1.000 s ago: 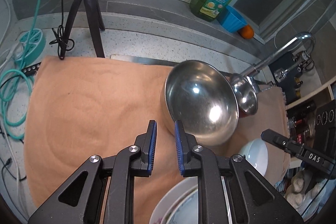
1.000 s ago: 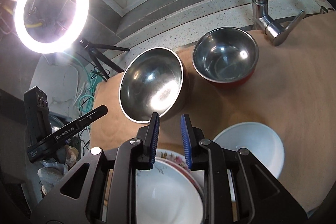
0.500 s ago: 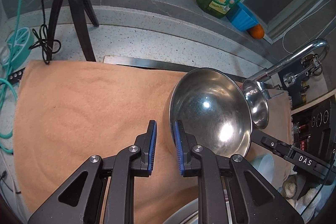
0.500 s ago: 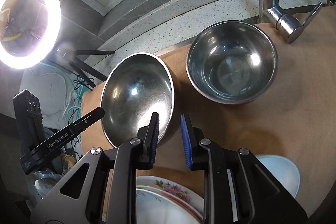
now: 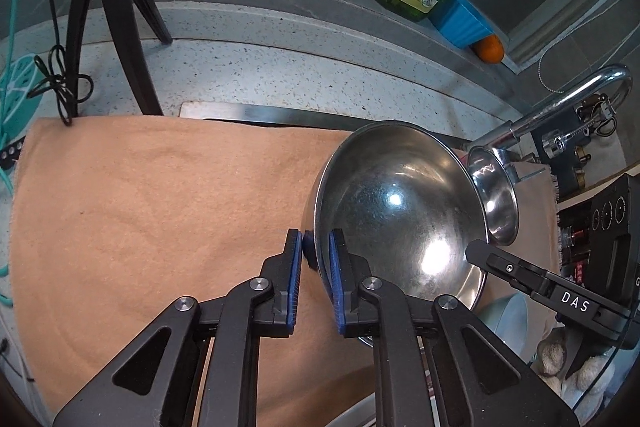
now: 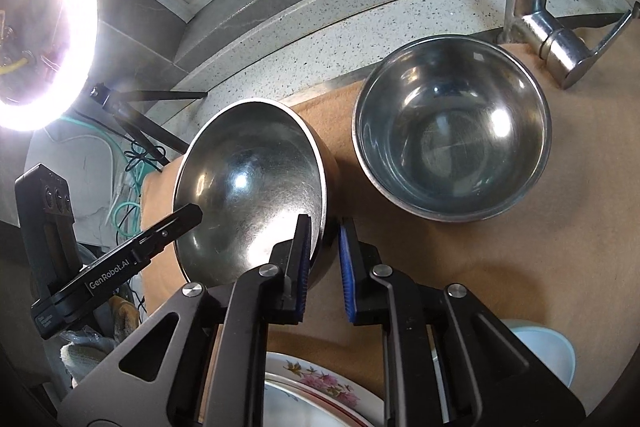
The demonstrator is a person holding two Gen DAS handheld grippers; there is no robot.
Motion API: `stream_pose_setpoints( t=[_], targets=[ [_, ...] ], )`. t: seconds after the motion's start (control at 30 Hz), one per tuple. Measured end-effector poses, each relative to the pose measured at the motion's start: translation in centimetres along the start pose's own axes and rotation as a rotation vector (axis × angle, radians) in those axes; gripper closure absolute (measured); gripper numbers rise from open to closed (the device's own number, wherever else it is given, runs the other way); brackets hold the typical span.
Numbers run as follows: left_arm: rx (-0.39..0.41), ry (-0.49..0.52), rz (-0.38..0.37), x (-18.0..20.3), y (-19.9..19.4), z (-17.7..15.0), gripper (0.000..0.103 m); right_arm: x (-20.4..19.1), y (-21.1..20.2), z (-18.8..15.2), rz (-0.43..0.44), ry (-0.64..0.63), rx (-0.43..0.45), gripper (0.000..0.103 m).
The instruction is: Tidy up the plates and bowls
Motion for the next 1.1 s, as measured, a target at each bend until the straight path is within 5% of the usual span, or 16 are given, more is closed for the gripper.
stream_pose_setpoints(
  t=[0.4,1.1],
  targets=[
    [0.027,-0.011,0.005,-0.8,-2.1,-0.6,0.091,-1.8,-0.6,-0.3,0.013,-0.053,0.004,0.09],
    [0.14,-0.168,0.114,-10.3,-10.9,-5.1,0.09,-13.5,1.7,-5.5,0.128,-0.259,-0.096,0.09]
  ],
)
Point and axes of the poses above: each gripper's, at about its wrist camera, not at the fingertips, and y roughly the way its jaws point, x to its right, z to its top, the point moved 4 cm from there along y, roughly the way its jaws point, and after that the axes turned 4 degrees about x, right-handed, at the moved point
